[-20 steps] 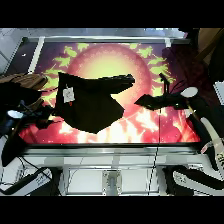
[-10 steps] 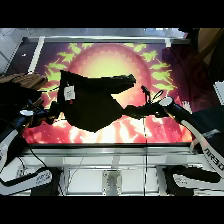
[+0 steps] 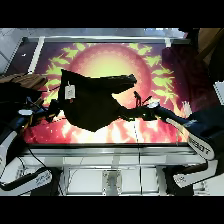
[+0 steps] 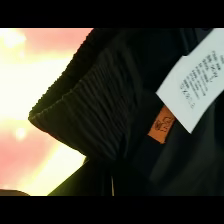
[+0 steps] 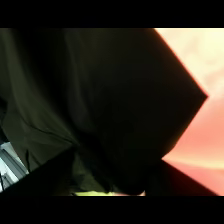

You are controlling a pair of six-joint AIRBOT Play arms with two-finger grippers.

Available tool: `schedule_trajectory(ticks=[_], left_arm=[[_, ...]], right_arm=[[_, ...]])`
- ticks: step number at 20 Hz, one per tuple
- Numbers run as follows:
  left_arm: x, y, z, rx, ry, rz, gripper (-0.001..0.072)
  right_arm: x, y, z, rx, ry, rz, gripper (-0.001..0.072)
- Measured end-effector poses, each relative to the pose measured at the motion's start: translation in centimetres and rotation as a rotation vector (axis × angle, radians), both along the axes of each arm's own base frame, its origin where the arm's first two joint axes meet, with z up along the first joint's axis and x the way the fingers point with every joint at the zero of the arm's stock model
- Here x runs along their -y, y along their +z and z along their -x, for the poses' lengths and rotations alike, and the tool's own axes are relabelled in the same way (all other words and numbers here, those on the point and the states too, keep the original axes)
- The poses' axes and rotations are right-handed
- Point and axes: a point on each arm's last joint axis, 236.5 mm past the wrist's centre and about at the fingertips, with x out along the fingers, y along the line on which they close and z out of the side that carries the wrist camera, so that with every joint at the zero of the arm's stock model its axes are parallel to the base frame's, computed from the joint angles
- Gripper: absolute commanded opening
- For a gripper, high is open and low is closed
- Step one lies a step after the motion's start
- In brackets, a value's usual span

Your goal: Fold the clothes and pants, and hang the long-sleeved shirts on hangers.

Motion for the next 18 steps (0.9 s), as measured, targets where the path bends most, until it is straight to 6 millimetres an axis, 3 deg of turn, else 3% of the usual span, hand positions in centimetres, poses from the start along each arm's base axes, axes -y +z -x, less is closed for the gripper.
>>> schedule_trajectory(ticks=[1,3,6,10,13,14,15,16,18], left_arm=[[0.0,0.6,-0.1,0.016,-0.004,-0.006,0.0023],[0.0,2.0,-0.3,0.054,-0.014,-0.022,0.0023],[-0.1,4.7,-0.4,0.127,-0.034,-0.057,0.0022],[0.2,8.2,-0.2,0.217,-0.062,-0.098,0.0022],[1.3,9.0,0.6,0.224,-0.122,-0.097,0.0022],[1.7,9.0,1.0,0.219,-0.142,-0.097,0.0022],[2.0,8.9,1.3,0.211,-0.164,-0.098,0.0022],[2.2,8.8,1.5,0.205,-0.179,-0.102,0.0022],[2.9,8.6,2.2,0.189,-0.215,-0.092,0.0022]], right_arm=[[-0.9,0.1,-0.4,0.009,0.005,-0.012,0.0019],[-2.2,1.6,-1.6,0.058,0.027,-0.041,0.0009],[-2.7,7.6,-3.4,0.187,0.095,-0.101,0.0008],[1.3,17.9,-4.2,0.345,0.169,-0.057,0.0008],[5.2,22.8,-3.7,0.392,0.197,0.085,0.0012],[6.1,23.4,-3.3,0.388,0.204,0.13,0.0106],[7.0,23.7,-3.0,0.377,0.208,0.174,0.0319],[7.5,23.6,-3.0,0.371,0.209,0.206,0.0374],[7.8,21.9,-3.1,0.327,0.227,0.264,0.0381]])
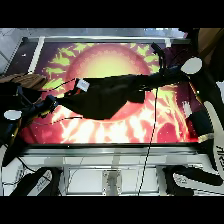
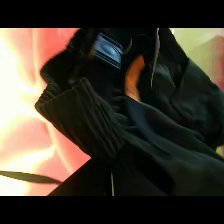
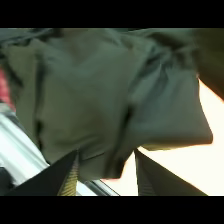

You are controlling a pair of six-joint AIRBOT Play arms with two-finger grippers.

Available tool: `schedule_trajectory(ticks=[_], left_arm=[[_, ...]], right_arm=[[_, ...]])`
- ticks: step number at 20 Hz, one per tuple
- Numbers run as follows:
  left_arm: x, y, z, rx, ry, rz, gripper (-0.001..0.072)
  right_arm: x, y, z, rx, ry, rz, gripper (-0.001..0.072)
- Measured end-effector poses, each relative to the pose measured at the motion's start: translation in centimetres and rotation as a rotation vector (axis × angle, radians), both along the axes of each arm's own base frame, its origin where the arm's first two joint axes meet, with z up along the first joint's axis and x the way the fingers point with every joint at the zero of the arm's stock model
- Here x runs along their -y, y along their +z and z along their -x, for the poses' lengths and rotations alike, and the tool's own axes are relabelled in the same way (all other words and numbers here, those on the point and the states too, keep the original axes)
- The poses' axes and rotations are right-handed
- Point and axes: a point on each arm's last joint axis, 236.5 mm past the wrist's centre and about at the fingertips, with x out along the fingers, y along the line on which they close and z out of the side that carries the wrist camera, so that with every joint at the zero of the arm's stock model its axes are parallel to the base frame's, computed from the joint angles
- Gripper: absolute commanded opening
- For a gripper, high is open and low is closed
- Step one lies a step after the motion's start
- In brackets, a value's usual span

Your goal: Fold the clothes and pants, and hang the long-sleeved shirts on hangers.

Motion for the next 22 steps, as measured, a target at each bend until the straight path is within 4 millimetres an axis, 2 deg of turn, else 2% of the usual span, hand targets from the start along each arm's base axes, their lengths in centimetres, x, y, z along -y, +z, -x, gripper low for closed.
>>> schedule_trajectory(ticks=[2,5,8,10,12,14,16,17,18,22], left_arm=[[0.7,-0.2,0.5,-0.015,-0.03,0.007,0.0023],[1.4,-0.3,0.9,-0.027,-0.057,0.011,0.0023],[1.6,-0.3,1.0,-0.03,-0.067,0.012,0.0023],[1.8,-0.3,1.1,-0.033,-0.072,0.014,0.0023],[1.8,-0.3,1.1,-0.033,-0.073,0.014,0.0023],[1.9,-0.3,1.2,-0.035,-0.076,0.015,0.0023],[1.9,-0.3,1.2,-0.035,-0.076,0.015,0.0023],[1.9,-0.4,1.2,-0.035,-0.076,0.015,0.0023],[1.9,-0.4,1.2,-0.035,-0.076,0.015,0.0023],[2.0,-0.4,1.3,-0.038,-0.08,0.016,0.0023]], right_arm=[[0.7,-2.8,-0.7,-0.041,-0.005,0.076,0.038],[3.2,-7.4,-2.1,-0.099,-0.033,0.205,0.038],[5.8,-10.3,-1.3,-0.161,-0.043,0.293,0.038],[7.3,-12.0,0.7,-0.206,-0.044,0.333,0.0381],[8.0,-13.7,4.4,-0.267,-0.034,0.34,0.0382],[7.4,-14.6,8.4,-0.306,-0.036,0.281,0.0383],[5.8,-14.7,11.9,-0.318,-0.041,0.17,0.0406],[5.1,-14.8,13.1,-0.319,-0.049,0.121,0.0501],[4.7,-15.1,14.1,-0.322,-0.056,0.089,0.0523],[3.8,-17.5,16.0,-0.348,-0.097,0.011,0.0522]])
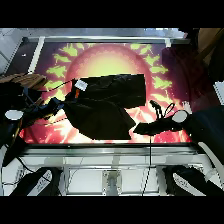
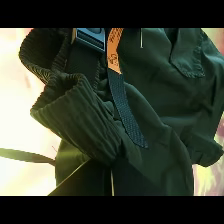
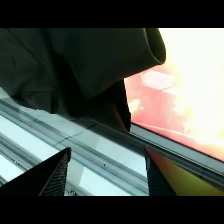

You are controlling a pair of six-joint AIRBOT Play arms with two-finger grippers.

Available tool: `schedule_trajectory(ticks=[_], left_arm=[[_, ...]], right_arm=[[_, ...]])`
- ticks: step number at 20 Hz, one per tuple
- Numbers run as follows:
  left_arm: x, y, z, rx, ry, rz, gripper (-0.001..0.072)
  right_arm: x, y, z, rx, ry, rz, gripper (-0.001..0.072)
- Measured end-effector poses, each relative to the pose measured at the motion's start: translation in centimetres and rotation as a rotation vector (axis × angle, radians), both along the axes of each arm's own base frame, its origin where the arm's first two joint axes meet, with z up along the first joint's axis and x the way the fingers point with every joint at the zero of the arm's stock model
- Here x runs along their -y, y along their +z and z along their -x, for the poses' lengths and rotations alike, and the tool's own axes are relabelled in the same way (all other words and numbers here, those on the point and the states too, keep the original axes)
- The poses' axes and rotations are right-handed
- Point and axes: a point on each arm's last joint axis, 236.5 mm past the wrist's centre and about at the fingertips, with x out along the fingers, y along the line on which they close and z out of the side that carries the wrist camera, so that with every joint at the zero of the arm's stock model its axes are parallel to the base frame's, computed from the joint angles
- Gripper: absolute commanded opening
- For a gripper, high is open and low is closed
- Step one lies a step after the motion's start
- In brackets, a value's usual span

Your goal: Fold the clothes and pants, and hang the long-sleeved shirts on hangers.

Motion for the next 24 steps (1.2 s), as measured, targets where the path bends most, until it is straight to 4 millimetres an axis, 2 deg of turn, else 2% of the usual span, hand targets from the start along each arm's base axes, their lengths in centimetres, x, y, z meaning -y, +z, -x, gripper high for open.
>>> schedule_trajectory(ticks=[5,11,14,16,17,20,24], left_arm=[[0.0,0.0,0.0,-0.001,-0.001,0.001,0.0023],[0.0,0.0,0.0,-0.001,-0.001,0.001,0.0023],[0.0,0.0,0.0,-0.001,-0.001,0.001,0.0023],[0.0,0.0,0.0,-0.002,-0.001,0.001,0.0023],[0.0,0.0,0.0,-0.002,-0.001,0.001,0.0023],[0.0,0.0,0.0,-0.001,-0.002,0.001,0.0023],[0.0,0.2,0.0,0.004,-0.001,0.001,0.0022]], right_arm=[[-1.5,-1.9,0.6,-0.013,0.023,-0.08,0.052],[-3.4,-4.1,1.7,-0.034,0.091,-0.097,0.0517],[-4.1,-4.8,0.6,0.011,0.072,-0.079,0.047],[-4.3,-4.9,-0.3,0.042,0.052,-0.069,0.047],[-4.3,-4.9,-0.7,0.054,0.046,-0.065,0.0439],[-4.3,-5.1,-1.2,0.072,0.035,-0.056,0.0012],[-4.9,-4.4,0.1,0.033,0.075,-0.091,0.0009]])
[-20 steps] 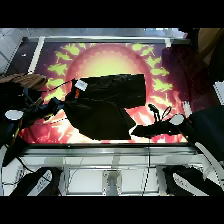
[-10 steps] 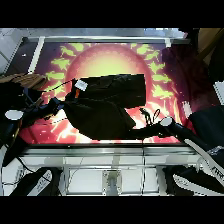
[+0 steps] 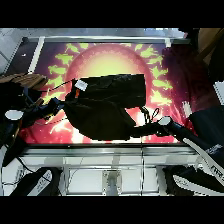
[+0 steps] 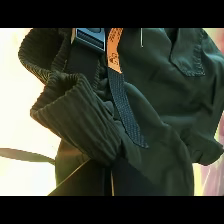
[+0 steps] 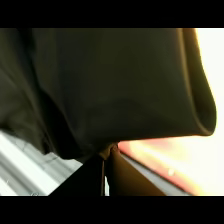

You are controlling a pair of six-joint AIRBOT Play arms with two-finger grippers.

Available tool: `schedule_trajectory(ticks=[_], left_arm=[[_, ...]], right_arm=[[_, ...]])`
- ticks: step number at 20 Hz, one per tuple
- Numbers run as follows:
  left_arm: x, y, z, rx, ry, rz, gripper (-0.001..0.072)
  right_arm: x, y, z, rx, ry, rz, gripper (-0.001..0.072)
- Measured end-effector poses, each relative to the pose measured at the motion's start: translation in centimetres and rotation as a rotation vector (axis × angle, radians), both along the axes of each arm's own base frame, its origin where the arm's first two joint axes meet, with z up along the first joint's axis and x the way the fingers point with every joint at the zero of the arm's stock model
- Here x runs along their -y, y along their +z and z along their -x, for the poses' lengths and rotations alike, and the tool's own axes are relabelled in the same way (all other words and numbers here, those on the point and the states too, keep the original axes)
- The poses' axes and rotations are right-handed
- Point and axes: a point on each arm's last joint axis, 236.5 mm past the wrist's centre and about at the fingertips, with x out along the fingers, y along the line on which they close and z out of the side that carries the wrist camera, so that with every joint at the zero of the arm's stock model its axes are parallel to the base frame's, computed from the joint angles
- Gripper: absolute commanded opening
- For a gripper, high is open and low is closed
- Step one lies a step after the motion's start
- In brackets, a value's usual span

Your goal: Fold the clothes and pants, and hang the long-sleeved shirts on hangers.

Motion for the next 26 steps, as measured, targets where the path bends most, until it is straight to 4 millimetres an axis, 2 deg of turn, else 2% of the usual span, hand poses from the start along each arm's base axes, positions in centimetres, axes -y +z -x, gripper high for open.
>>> schedule_trajectory(ticks=[3,4,6,9,12,15,17,20,22,24,26], left_arm=[[-0.5,1.8,-0.2,0.05,0.008,-0.017,0.0022],[-0.7,2.7,-0.1,0.072,0.004,-0.031,0.0021],[-0.5,4.7,0.6,0.112,-0.033,-0.067,0.0021],[0.4,7.4,2.7,0.144,-0.131,-0.135,0.0021],[0.8,10.9,4.1,0.203,-0.189,-0.199,0.0021],[1.0,16.0,4.8,0.298,-0.224,-0.269,0.0021],[0.8,19.9,5.2,0.369,-0.237,-0.333,0.0021],[0.8,26.0,6.4,0.48,-0.247,-0.42,0.0021],[1.1,29.1,7.2,0.529,-0.262,-0.46,0.0021],[1.3,30.7,7.8,0.539,-0.288,-0.483,0.0021],[1.4,31.1,7.5,0.513,-0.312,-0.484,0.0021]], right_arm=[[-0.3,3.3,1.8,-0.018,0.063,-0.085,0.0008],[-0.3,5.0,2.1,-0.008,0.077,-0.116,0.0008],[0.1,9.7,2.1,0.05,0.086,-0.18,0.0008],[1.0,19.1,0.8,0.26,0.073,-0.235,0.0005],[2.5,28.1,0.1,0.498,0.054,-0.199,0.0005],[4.0,35.6,0.0,0.696,0.023,-0.133,0.0005],[4.8,39.9,0.3,0.811,-0.002,-0.098,0.0004],[6.0,44.8,1.0,0.946,-0.041,-0.051,0.0003],[6.7,47.4,1.1,1.011,-0.068,-0.025,0.0003],[7.2,49.2,0.5,1.049,-0.086,-0.007,0.0002],[7.7,50.3,-1.3,1.062,-0.106,0.023,0.0002]])
